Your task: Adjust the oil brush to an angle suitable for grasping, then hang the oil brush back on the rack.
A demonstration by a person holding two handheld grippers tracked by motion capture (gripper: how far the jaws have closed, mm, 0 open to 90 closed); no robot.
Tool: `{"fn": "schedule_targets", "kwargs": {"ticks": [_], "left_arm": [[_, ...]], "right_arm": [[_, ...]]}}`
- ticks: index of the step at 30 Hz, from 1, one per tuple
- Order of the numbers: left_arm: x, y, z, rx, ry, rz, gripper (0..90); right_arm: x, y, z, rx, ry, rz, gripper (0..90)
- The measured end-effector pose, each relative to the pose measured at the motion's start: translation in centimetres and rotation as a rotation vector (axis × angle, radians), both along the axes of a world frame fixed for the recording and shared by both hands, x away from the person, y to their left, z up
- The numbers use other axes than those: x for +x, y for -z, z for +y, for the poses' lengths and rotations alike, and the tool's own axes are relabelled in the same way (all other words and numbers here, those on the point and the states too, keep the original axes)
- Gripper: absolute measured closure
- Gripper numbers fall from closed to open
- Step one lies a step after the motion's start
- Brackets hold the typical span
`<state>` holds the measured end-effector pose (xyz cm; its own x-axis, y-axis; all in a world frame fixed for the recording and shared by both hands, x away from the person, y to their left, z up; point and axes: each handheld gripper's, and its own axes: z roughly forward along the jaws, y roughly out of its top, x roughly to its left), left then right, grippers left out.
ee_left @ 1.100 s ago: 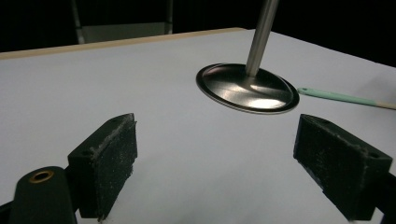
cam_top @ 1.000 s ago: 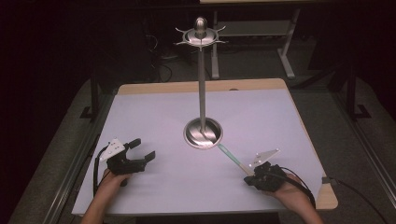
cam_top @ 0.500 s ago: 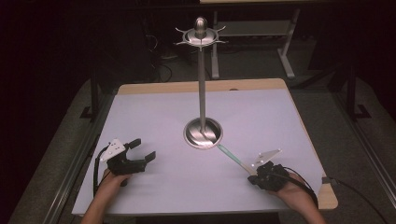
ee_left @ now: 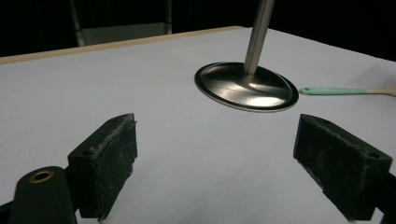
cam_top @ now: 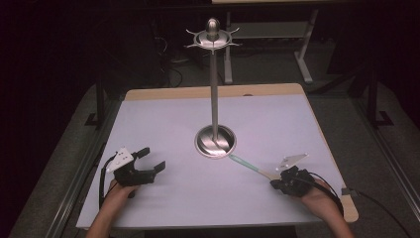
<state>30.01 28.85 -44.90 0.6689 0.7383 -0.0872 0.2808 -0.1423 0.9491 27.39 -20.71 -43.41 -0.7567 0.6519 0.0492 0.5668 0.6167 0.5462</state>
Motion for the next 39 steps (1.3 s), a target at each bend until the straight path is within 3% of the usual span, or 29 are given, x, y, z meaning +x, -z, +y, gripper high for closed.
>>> {"fn": "schedule_targets", "kwargs": {"ticks": [3, 12, 15, 26, 32, 39], "left_arm": [[0.0, 0.0, 0.0, 0.003, 0.001, 0.000, 13.0], [0.0, 0.0, 0.0, 0.004, 0.001, -0.002, 13.0], [-0.1, 0.0, -0.1, 0.008, 0.003, -0.004, 13.0], [-0.1, 0.0, -0.1, 0.017, 0.004, -0.006, 13.0], [-0.1, 0.0, -0.2, 0.025, 0.004, -0.009, 13.0], [-0.1, 0.0, -0.2, 0.023, 0.003, -0.005, 13.0]], "right_arm": [[0.0, 0.0, 0.0, -0.007, -0.007, -0.004, 89.7], [0.2, -0.3, -0.3, 0.041, 0.001, -0.009, 86.9], [0.4, -0.7, -0.6, 0.092, 0.006, -0.012, 81.4], [2.0, -1.4, -0.4, 0.122, 0.020, -0.017, 66.9], [3.0, -2.2, 0.1, 0.134, 0.024, -0.002, 64.0], [4.6, -3.3, 1.5, 0.093, 0.006, -0.009, 62.6]]}}
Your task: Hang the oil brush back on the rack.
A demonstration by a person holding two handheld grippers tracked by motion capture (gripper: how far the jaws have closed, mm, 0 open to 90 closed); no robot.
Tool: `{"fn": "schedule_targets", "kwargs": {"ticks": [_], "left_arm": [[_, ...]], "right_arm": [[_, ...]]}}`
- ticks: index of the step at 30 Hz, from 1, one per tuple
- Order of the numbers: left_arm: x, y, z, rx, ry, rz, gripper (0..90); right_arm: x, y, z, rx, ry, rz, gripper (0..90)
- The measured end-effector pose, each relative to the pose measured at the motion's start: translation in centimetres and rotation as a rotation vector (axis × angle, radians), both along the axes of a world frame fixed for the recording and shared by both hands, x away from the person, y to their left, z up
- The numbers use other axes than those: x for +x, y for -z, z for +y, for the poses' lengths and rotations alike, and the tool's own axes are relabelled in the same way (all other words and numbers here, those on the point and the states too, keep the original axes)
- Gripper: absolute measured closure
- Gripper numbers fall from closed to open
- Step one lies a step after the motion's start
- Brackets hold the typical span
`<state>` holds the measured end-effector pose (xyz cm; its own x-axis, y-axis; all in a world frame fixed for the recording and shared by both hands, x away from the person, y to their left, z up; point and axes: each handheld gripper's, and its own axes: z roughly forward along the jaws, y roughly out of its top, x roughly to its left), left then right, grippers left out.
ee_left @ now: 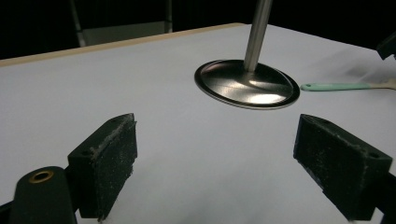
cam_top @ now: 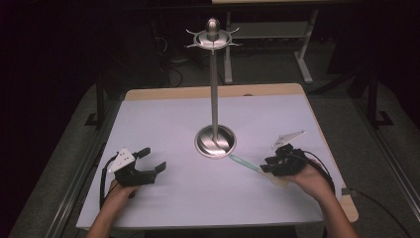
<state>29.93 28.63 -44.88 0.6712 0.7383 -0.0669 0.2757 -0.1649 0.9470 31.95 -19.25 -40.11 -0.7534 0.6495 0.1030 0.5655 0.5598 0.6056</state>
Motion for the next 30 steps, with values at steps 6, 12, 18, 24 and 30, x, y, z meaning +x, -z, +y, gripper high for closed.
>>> {"fn": "schedule_targets", "kwargs": {"ticks": [6, 12, 18, 24, 30], "left_arm": [[0.0, 0.0, 0.0, 0.008, 0.002, -0.004, 13.0], [-0.1, 0.0, -0.1, 0.002, 0.001, -0.004, 13.0], [0.0, 0.0, 0.0, 0.002, 0.001, -0.005, 13.0], [0.0, 0.0, 0.0, 0.008, 0.004, -0.009, 13.0], [0.0, 0.0, 0.0, 0.005, 0.002, -0.007, 13.0]], "right_arm": [[1.3, -0.7, 1.4, -0.065, -0.049, 0.019, 62.6], [2.5, -1.1, 3.1, -0.127, -0.099, 0.052, 62.9], [3.4, -1.4, 4.4, -0.165, -0.139, 0.063, 63.3], [4.4, -1.3, 6.1, -0.247, -0.176, 0.083, 62.4], [5.5, -0.3, 7.5, -0.315, -0.189, 0.132, 64.4]]}}
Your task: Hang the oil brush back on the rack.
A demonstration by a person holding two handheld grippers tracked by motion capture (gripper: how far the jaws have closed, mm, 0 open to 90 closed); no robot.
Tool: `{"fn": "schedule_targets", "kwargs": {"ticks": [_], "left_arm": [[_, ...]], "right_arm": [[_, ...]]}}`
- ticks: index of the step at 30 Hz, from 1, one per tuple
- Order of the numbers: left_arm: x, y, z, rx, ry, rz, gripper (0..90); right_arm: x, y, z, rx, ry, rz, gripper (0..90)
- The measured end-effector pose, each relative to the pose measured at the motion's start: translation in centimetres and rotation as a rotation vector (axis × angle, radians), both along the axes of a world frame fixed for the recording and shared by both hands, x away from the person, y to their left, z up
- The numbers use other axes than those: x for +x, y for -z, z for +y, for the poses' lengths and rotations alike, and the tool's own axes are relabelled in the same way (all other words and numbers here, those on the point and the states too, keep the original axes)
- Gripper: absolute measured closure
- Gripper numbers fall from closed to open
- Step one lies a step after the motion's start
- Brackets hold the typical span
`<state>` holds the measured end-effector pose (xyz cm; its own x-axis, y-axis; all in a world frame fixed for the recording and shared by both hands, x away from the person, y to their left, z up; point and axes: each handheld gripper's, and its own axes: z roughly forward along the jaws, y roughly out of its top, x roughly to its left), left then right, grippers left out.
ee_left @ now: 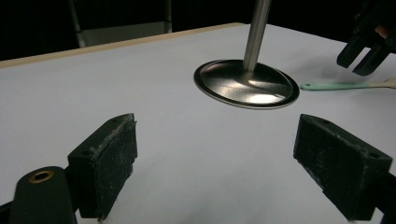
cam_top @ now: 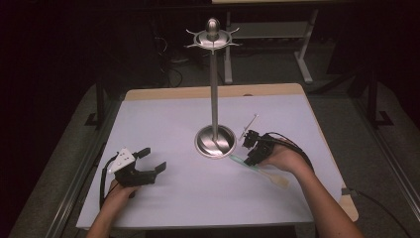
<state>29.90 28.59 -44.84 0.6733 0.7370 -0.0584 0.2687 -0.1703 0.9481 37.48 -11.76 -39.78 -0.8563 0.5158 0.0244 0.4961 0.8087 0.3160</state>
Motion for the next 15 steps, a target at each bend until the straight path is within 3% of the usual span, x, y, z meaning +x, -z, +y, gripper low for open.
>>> {"fn": "schedule_targets", "kwargs": {"ticks": [6, 8, 15], "left_arm": [[0.0, 0.0, 0.0, -0.007, -0.002, 0.002, 13.0], [0.0, 0.0, 0.0, 0.000, 0.001, 0.000, 13.0], [0.0, 0.0, 0.0, 0.001, 0.004, -0.003, 13.0]], "right_arm": [[0.5, 0.7, 1.2, -0.051, -0.025, 0.052, 64.9], [0.6, 1.0, 1.6, -0.080, -0.021, 0.059, 64.9], [1.2, 1.2, 2.4, -0.116, -0.025, 0.069, 67.1]]}}
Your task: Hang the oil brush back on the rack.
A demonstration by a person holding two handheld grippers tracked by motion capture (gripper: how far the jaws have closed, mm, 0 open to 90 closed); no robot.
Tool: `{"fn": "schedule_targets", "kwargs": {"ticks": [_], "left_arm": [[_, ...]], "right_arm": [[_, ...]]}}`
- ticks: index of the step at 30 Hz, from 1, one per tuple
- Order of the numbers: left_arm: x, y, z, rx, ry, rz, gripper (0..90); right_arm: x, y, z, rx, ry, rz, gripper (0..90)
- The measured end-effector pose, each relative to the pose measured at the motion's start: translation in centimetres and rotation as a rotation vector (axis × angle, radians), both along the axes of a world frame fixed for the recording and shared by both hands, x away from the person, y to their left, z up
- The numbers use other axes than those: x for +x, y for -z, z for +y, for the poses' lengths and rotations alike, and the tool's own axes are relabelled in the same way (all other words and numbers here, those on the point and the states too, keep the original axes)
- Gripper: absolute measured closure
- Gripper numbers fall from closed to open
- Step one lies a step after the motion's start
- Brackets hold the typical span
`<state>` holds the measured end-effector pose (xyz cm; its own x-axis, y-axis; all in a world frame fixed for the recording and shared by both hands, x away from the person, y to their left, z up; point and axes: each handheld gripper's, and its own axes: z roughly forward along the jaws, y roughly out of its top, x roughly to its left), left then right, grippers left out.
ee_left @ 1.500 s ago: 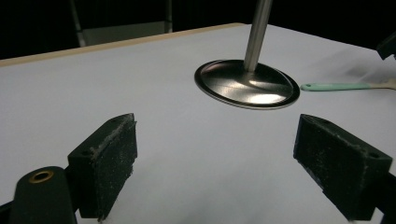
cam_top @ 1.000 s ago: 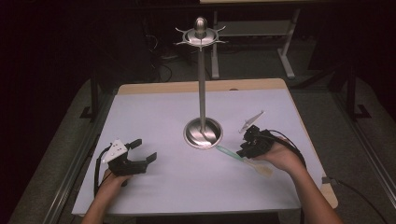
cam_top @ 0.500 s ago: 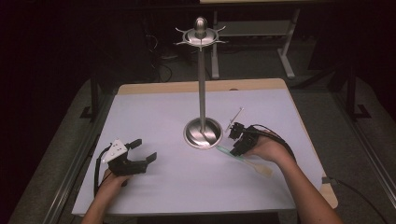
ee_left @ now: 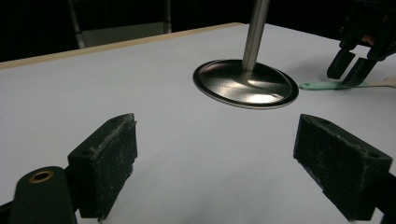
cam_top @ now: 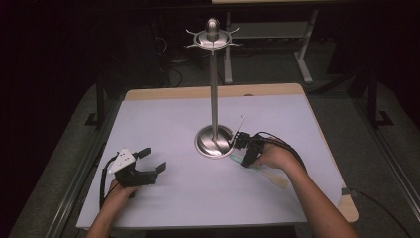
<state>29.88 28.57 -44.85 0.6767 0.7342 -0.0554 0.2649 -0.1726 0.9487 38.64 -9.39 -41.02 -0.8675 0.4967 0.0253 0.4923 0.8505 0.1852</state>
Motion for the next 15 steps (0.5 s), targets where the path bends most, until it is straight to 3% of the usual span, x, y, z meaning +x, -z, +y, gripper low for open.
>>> {"fn": "schedule_targets", "kwargs": {"ticks": [15], "left_arm": [[-0.03, -0.01, -0.02, 0.004, 0.002, 0.000, 13.0]], "right_arm": [[0.32, 0.64, 0.75, -0.059, -0.008, 0.022, 71.7]]}}
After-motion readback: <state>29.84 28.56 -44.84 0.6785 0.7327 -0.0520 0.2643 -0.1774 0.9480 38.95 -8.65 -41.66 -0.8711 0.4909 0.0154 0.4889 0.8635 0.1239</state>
